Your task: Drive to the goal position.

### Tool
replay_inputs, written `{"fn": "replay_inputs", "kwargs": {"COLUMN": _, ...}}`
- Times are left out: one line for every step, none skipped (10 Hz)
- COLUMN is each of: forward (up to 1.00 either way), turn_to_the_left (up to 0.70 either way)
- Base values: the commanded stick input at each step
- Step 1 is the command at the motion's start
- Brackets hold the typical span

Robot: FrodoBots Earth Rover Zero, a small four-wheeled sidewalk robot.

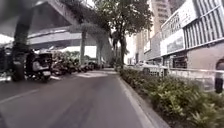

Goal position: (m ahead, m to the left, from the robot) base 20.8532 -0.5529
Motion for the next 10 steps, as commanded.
{"fn": "replay_inputs", "kwargs": {"forward": 0.45, "turn_to_the_left": 0.00}}
{"fn": "replay_inputs", "kwargs": {"forward": 0.45, "turn_to_the_left": 0.00}}
{"fn": "replay_inputs", "kwargs": {"forward": 0.45, "turn_to_the_left": 0.00}}
{"fn": "replay_inputs", "kwargs": {"forward": 0.45, "turn_to_the_left": 0.00}}
{"fn": "replay_inputs", "kwargs": {"forward": 0.45, "turn_to_the_left": 0.00}}
{"fn": "replay_inputs", "kwargs": {"forward": 0.45, "turn_to_the_left": 0.00}}
{"fn": "replay_inputs", "kwargs": {"forward": 0.45, "turn_to_the_left": 0.00}}
{"fn": "replay_inputs", "kwargs": {"forward": 0.45, "turn_to_the_left": 0.00}}
{"fn": "replay_inputs", "kwargs": {"forward": 0.45, "turn_to_the_left": 0.00}}
{"fn": "replay_inputs", "kwargs": {"forward": 0.45, "turn_to_the_left": 0.00}}
